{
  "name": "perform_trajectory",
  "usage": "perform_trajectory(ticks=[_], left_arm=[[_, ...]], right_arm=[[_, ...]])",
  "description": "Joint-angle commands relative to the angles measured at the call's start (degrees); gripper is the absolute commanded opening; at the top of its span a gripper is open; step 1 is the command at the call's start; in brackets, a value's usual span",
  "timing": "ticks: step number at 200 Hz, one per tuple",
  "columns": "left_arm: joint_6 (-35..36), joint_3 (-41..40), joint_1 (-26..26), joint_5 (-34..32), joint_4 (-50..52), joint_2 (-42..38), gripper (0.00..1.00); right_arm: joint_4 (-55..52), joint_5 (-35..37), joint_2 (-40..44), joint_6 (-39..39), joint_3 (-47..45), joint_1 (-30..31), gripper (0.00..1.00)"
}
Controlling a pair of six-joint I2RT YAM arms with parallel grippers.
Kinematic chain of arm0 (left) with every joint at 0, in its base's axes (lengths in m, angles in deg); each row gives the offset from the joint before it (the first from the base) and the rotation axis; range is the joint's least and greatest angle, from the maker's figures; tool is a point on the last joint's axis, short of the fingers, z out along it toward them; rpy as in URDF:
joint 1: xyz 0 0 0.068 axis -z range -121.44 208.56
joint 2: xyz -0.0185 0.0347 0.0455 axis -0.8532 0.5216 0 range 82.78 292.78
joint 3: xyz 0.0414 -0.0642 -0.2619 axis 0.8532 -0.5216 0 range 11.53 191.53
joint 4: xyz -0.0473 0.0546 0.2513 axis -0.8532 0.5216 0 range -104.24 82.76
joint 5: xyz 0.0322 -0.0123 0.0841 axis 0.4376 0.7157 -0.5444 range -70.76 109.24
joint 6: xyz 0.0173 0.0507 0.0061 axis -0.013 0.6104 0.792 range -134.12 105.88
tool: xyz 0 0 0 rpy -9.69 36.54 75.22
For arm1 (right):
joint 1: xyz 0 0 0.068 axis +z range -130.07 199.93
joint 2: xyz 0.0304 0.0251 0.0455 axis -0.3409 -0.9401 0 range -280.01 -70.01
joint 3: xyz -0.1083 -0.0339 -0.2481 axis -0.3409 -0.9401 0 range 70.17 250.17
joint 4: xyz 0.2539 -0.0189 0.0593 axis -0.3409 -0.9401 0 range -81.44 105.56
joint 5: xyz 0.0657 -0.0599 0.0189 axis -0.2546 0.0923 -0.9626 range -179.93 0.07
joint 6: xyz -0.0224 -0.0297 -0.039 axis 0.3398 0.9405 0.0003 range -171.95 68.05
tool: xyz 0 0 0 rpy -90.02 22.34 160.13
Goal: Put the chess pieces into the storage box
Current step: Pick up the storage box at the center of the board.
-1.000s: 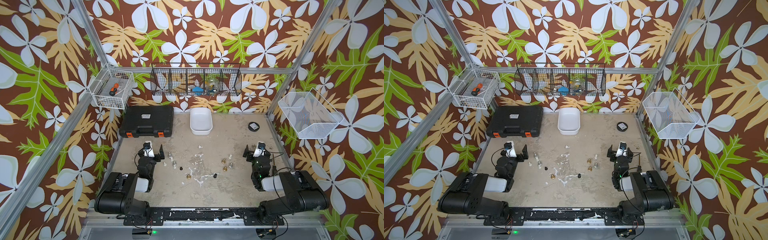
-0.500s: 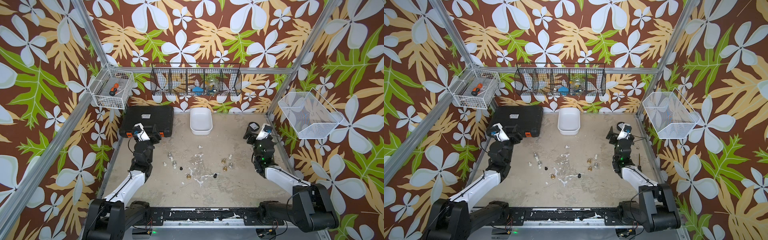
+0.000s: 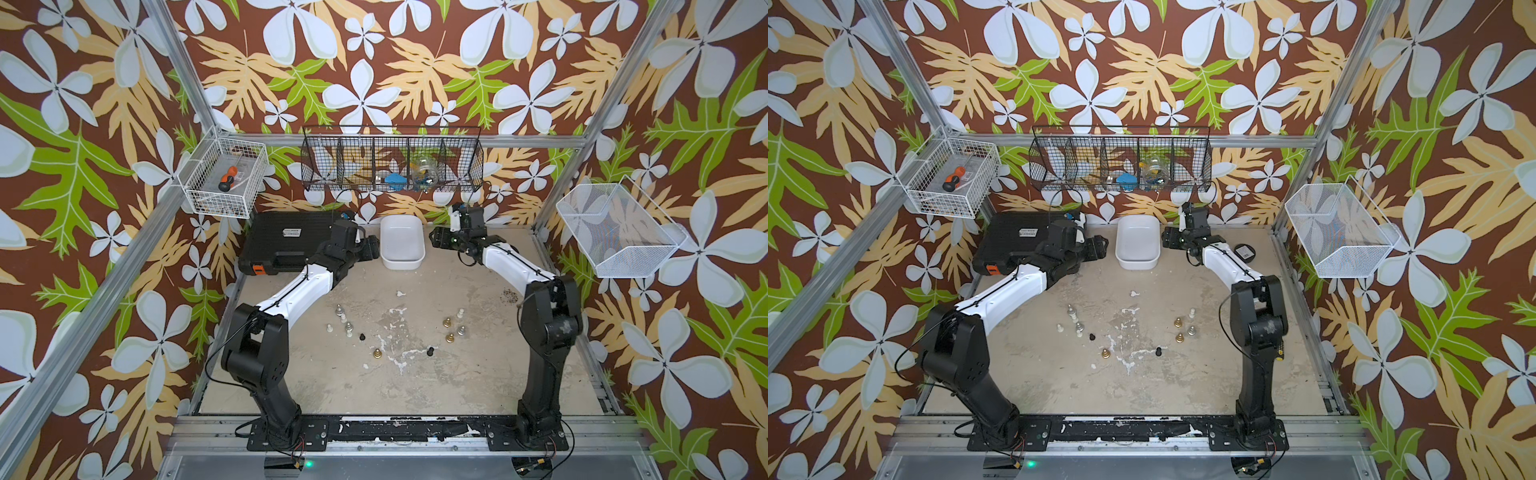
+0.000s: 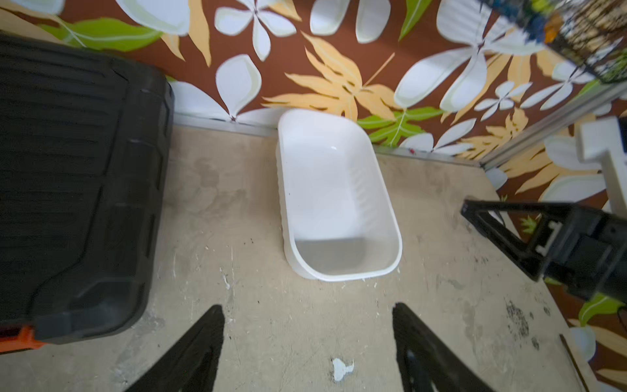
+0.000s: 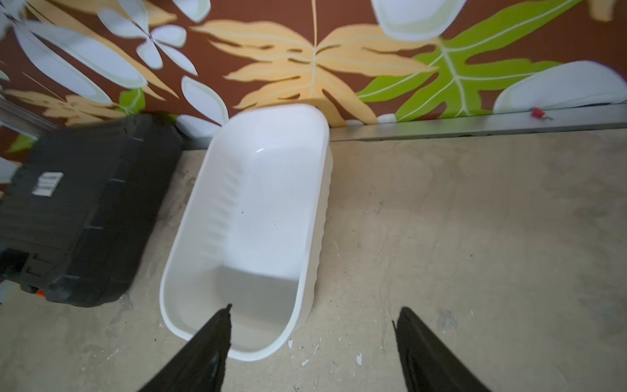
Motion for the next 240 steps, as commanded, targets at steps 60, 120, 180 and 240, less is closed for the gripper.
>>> perform_trajectory(ticks=[60,120,180,240], left_arm=[[0.72,0.73,1.27,0.89,6.69,1.05,0.77],[-0.93,-6.23,1.27,-2.43,6.52,-6.19,0.77],[-8.15,-17.80,1.27,-7.63,5.60,-18.55,0.76],[-16.59,-35.71,1.27,-7.35,8.89,-39.55,0.70]], right_arm=[[-19.72,4.83,-18.25,4.25,22.98,4.27,0.69],[-18.54,4.64,-21.00,2.28,24.23,4.88,0.35],[-15.54,5.12,-11.63,-2.96,12.07,7.09,0.00],[-4.39,2.55,11.72,-16.26,-21.84,11.38,0.00]])
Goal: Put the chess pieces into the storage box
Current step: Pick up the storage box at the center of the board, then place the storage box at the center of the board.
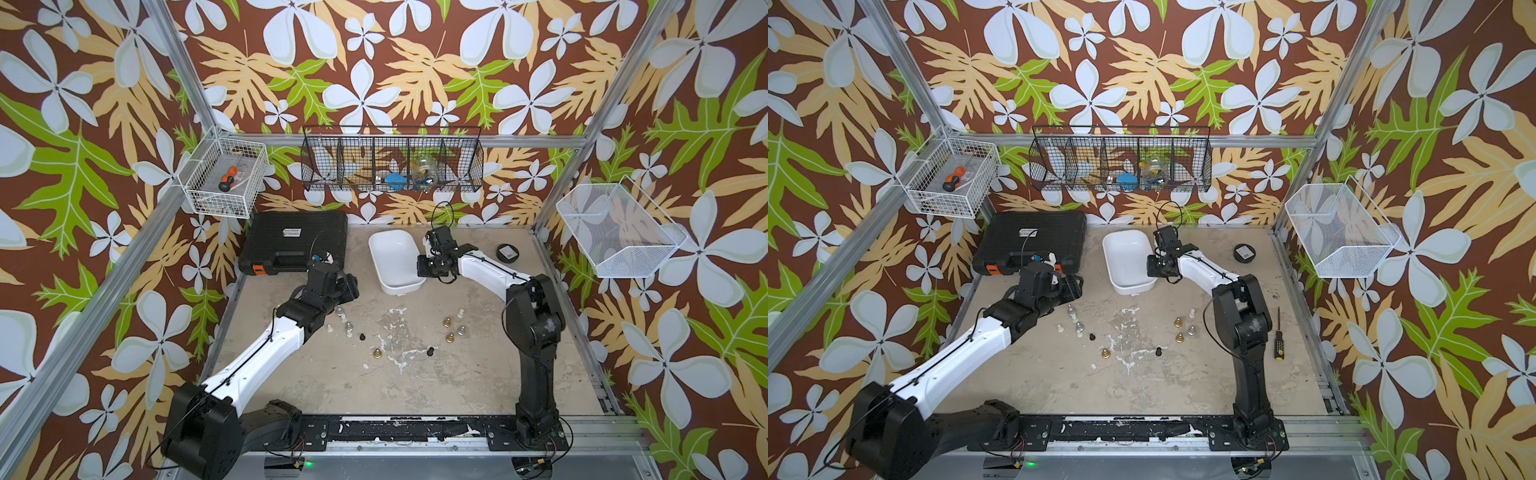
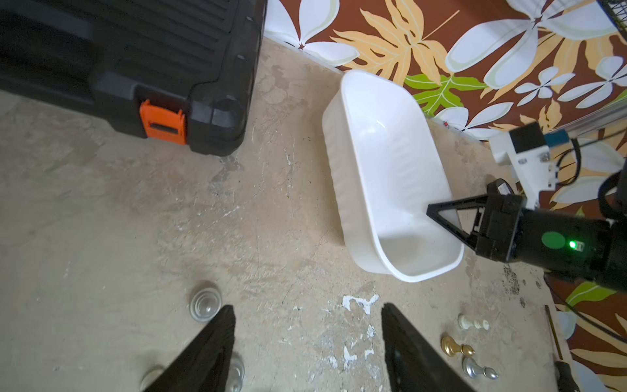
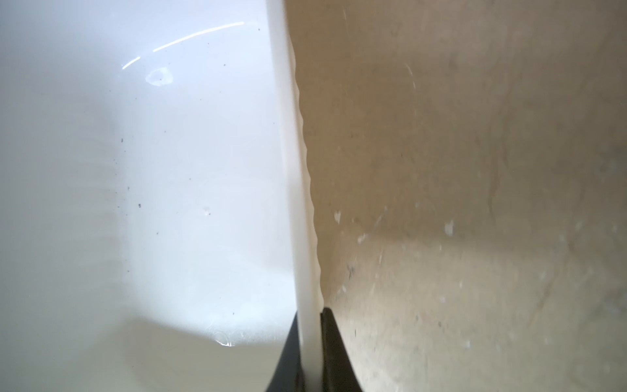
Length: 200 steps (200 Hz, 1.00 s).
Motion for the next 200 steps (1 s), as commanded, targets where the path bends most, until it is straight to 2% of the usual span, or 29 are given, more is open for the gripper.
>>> perform_trajectory(ticks=[1,37,59,83,119,200], left_arm=[[-3.94,-4.72,0.02,-1.16,2.77,-6.22,0.70],[-4.00,-12.96,0.02,-3.74,4.08,-16.82,0.69],[-3.59,-14.46,0.02,-3.92,6.36,-19.39,0.69],[-3.25,-15.07,0.02,-3.14,9.12,-20.94,0.69],[-4.34,-15.68,0.02,-2.10,9.90,-23.11,0.70],[-4.80,-15.91,0.02,0.00,10.38,-22.16,0.70]], right_arm=[[6.33,-0.92,7.21,-8.23,-10.07,2.27,0.00],[5.63,6.20,17.01,-16.48,-19.32,8.02,0.00],[6.30,9.28,21.57,-21.64,-23.84,10.24,0.00],[5.67,12.36,24.29,-23.78,-26.54,12.38,0.00],[4.75,13.70,23.92,-23.91,-28.47,12.70,0.00],[4.71,14.01,21.72,-22.96,-30.70,14.63,0.00]])
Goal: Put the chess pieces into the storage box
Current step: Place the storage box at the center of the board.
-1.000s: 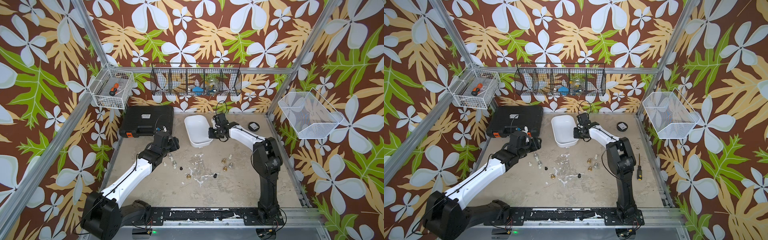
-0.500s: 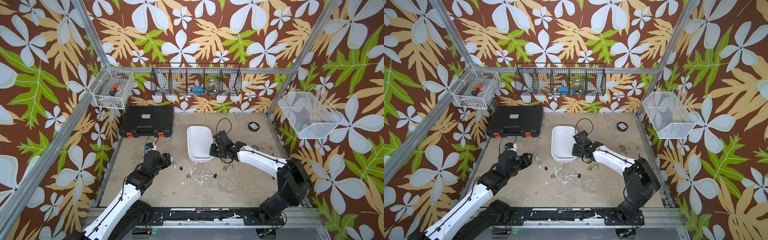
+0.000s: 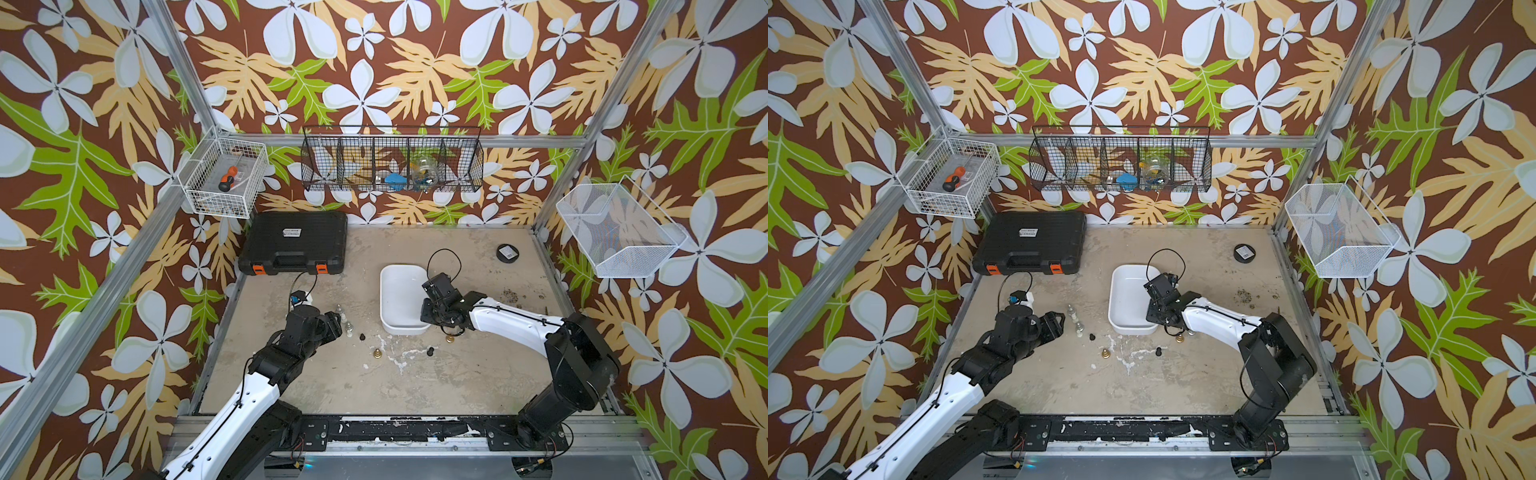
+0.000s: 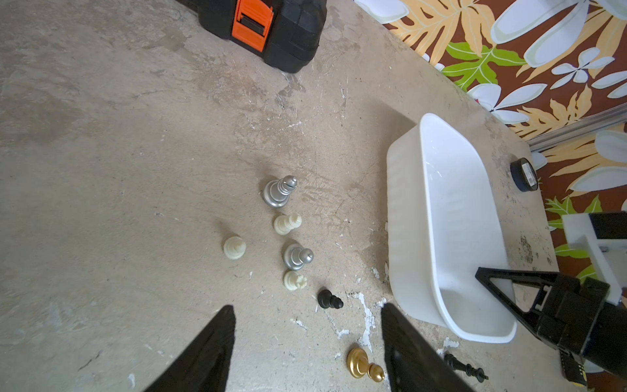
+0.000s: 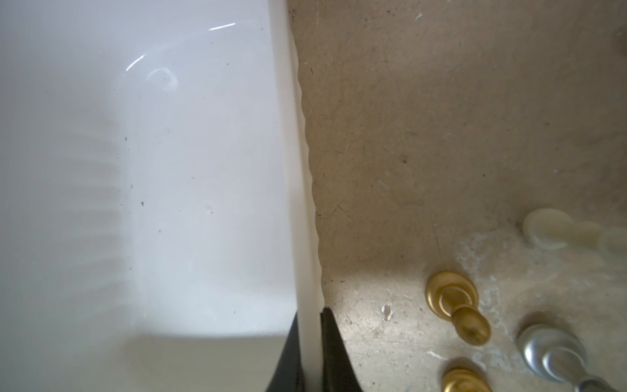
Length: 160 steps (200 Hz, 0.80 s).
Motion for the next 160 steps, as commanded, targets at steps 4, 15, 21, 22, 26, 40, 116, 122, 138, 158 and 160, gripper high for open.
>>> perform_trajectory(ticks=[4,15,21,22,26,40,116,122,138,158,160], left_arm=[[0.30,-0.09,0.02,0.90,0.12,0.52,0.70],[0.26,-0.09,0.02,0.96,0.12,0.66,0.70],[0.39,-0.09,0.02,0.92,0.05,0.74,0.70],[0.39,-0.09,0.02,0.92,0.09,0.75,0.70],[0.41,-0.09,0.02,0.86,0.05,0.75,0.70],[0.48,-0.09,0.02,0.75,0.06,0.79,0.70],[0.58,-0.26,0.02,0.83,-0.04,0.92,0.70],[0.58,-0.27,0.02,0.82,-0.05,0.92,0.70],[0.65,-0.27,0.02,0.90,-0.14,0.92,0.70],[0.72,-0.35,0.03,0.93,-0.31,0.93,0.70],[0.74,-0.35,0.02,0.97,-0.31,0.92,0.70]], right_arm=[[0.83,0.98,0.15,-0.21,-0.63,0.90,0.00],[1.43,0.72,0.32,-0.25,-1.29,1.20,0.00],[1.19,0.66,0.28,-0.19,-1.26,1.31,0.00],[1.11,0.70,0.28,-0.17,-1.26,1.32,0.00],[0.92,0.74,0.19,-0.12,-1.26,1.41,0.00],[0.76,0.74,-0.03,0.12,-1.71,1.68,0.00],[0.67,1.93,1.56,0.26,-3.43,2.65,0.00],[0.04,2.37,1.76,0.23,-3.17,2.89,0.00],[-0.61,3.12,2.27,0.38,-2.92,3.47,0.00],[-0.39,3.72,2.77,-0.22,-3.53,3.77,0.00],[-0.27,3.73,2.81,-0.23,-3.68,3.76,0.00]])
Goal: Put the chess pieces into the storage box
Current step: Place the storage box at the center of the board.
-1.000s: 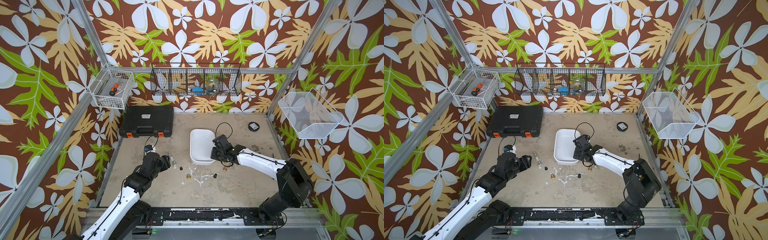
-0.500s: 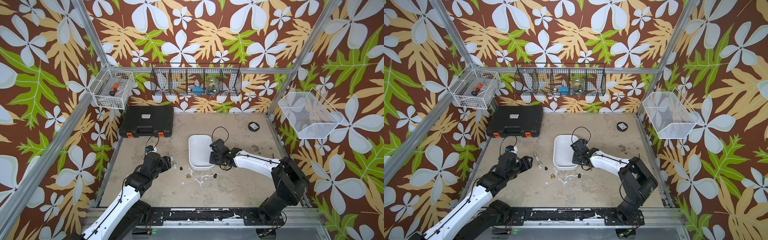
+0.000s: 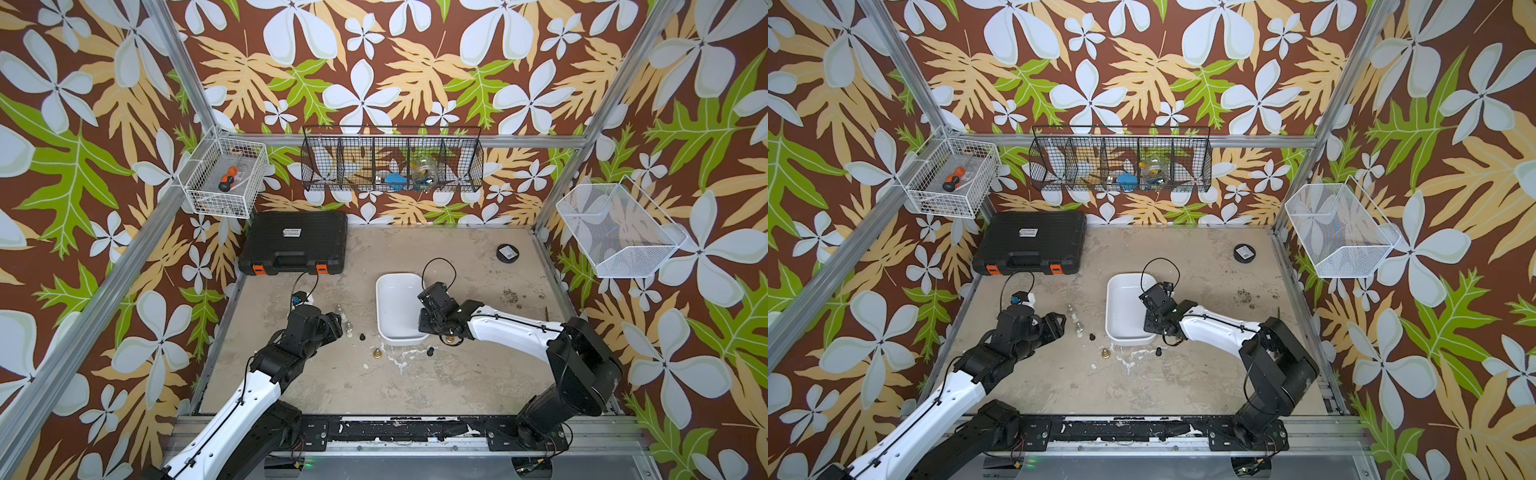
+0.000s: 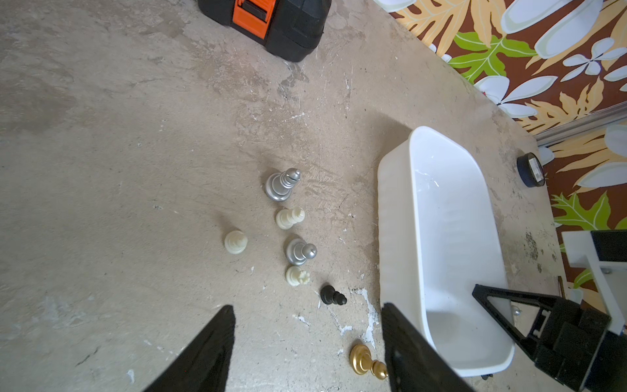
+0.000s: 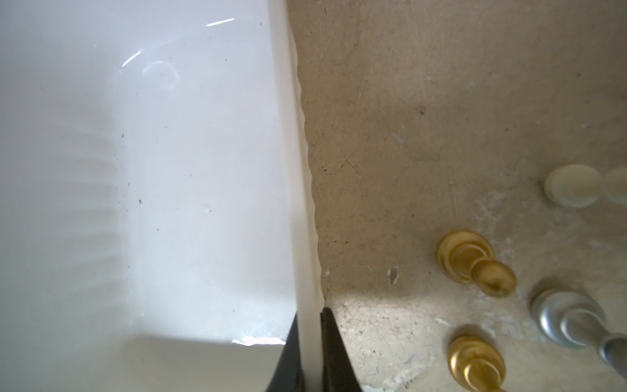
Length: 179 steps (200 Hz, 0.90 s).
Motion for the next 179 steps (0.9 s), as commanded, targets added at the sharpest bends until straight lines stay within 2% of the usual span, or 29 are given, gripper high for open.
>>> perform_trajectory(ticks=[1,31,72,179], left_arm=[[0.72,-0.11,0.02,0.40,-0.34,0.05,0.70],[0.85,-0.20,0.02,0.80,-0.53,0.09,0.70],[0.88,-0.23,0.02,0.92,-0.64,0.15,0.71],[0.70,-0.25,0.02,0.93,-0.47,-0.04,0.71]], right_arm=[[-0.19,2.09,0.75,-0.32,-0.36,0.28,0.00],[0.49,3.12,0.75,-1.11,-1.67,0.29,0.00],[3.19,2.90,1.66,-2.74,-4.28,0.30,0.13],[4.33,1.52,1.00,-1.18,-3.03,0.34,0.21]])
